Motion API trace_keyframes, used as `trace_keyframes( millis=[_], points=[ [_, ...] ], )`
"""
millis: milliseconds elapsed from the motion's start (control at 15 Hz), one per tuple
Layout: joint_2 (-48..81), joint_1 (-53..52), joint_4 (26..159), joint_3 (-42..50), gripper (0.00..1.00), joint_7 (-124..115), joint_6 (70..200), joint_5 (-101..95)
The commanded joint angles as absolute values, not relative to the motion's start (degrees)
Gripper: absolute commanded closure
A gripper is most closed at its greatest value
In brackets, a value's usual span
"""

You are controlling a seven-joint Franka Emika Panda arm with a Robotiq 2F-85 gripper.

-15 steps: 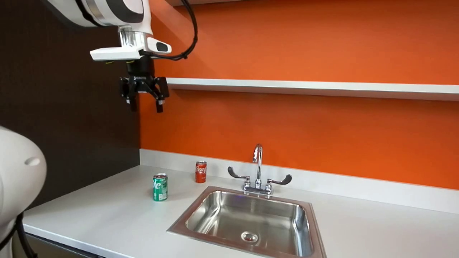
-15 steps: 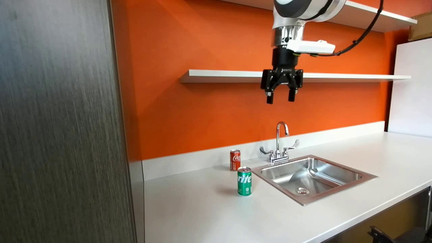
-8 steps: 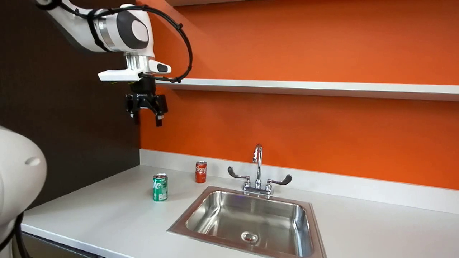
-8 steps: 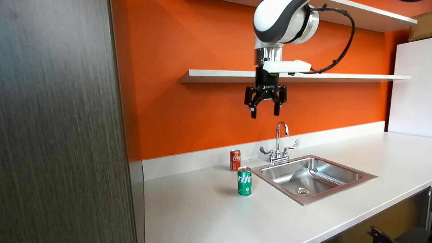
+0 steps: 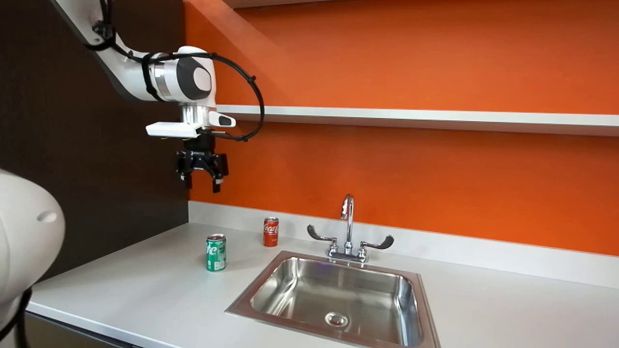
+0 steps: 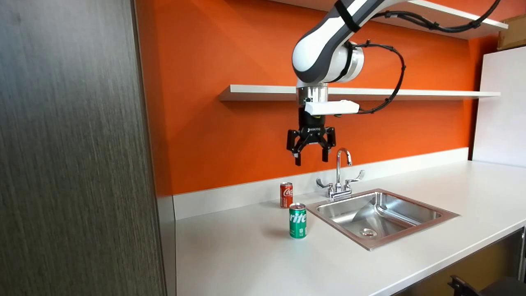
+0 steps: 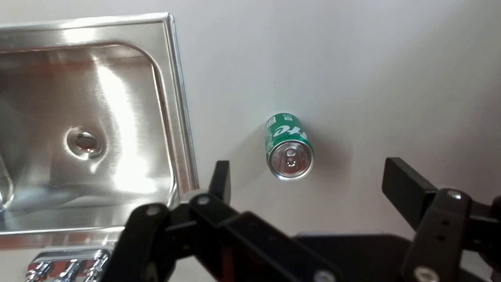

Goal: Put the green can inside the sink

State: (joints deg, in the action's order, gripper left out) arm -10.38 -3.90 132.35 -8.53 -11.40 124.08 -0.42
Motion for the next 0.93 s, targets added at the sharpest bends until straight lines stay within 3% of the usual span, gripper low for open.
trace_keyframes(
  millis=[0, 867],
  points=[
    [-4.8, -5.1, 129.3, -8.9, 0.0, -13.1, 124.2, -1.3],
    [8.1, -6.8, 125.7, -7.4, 0.0, -14.3, 132.5, -0.3]
  ],
)
